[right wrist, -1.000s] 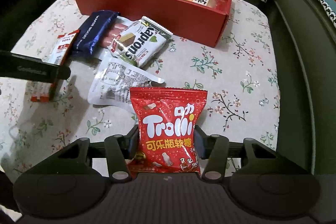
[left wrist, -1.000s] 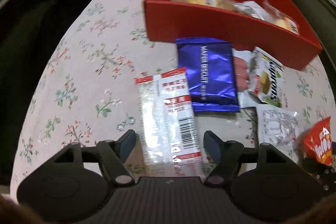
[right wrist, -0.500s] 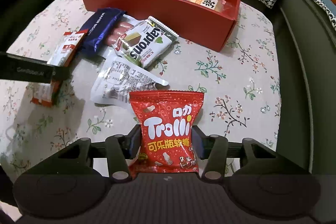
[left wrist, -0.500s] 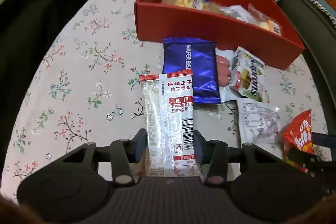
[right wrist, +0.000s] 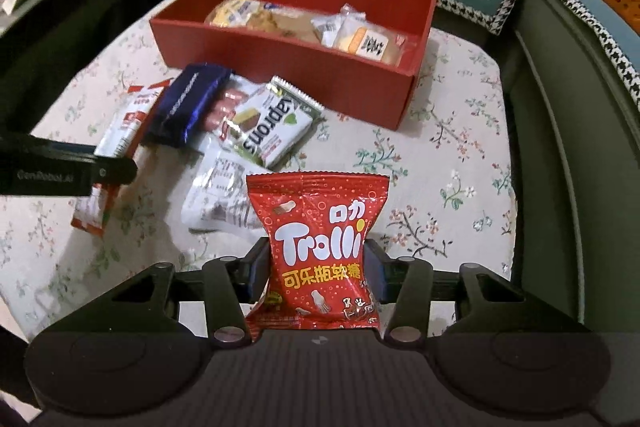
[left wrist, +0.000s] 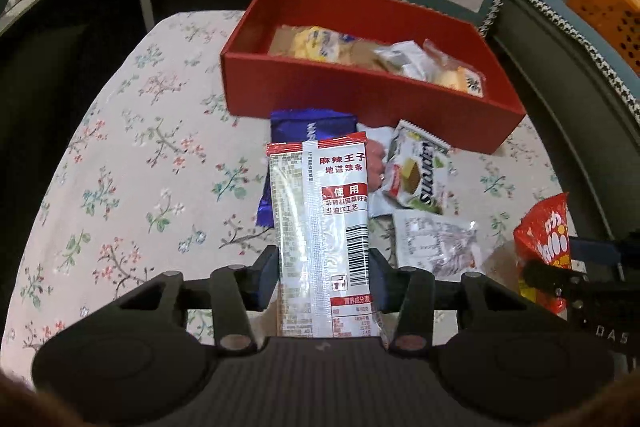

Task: Organize snacks
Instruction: 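Lift both packets and carry them over the red box, then lower both packets into the red box and open both tools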

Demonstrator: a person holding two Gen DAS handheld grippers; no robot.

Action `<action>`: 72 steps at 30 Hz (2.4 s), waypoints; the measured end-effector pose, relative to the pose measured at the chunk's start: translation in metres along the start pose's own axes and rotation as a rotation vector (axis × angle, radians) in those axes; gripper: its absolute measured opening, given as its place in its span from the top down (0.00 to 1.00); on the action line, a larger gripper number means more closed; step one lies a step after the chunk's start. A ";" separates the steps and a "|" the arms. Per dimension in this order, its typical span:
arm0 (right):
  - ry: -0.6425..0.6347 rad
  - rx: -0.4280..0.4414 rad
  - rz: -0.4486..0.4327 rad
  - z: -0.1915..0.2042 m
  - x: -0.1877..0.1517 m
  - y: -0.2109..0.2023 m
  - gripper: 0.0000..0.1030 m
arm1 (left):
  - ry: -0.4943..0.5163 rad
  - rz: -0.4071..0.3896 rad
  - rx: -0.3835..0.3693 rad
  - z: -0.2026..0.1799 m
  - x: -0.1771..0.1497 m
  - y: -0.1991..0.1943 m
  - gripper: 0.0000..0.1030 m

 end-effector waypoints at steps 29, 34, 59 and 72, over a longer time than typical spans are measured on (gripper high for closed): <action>0.063 0.004 -0.167 0.003 0.084 -0.020 0.45 | 0.053 -0.150 0.041 -0.004 0.084 -0.012 0.14; 0.057 0.004 -0.179 0.006 0.093 -0.020 0.45 | 0.051 -0.164 0.049 -0.002 0.096 -0.010 0.14; 0.094 0.002 -0.185 0.001 0.153 0.018 0.44 | 0.011 -0.190 0.064 0.007 0.154 0.023 0.14; 0.124 0.020 -0.171 -0.006 0.178 0.053 0.44 | 0.026 -0.173 0.092 0.003 0.180 0.063 0.14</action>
Point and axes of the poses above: each gripper's, at about its wrist camera, not at the fingertips, and y roughly the way its jaws point, z to its left, x to its top, the point moved 8 cm from there along y, roughly the way its jaws point, and after that the axes turned 10 degrees about y, right-handed, at the moved point
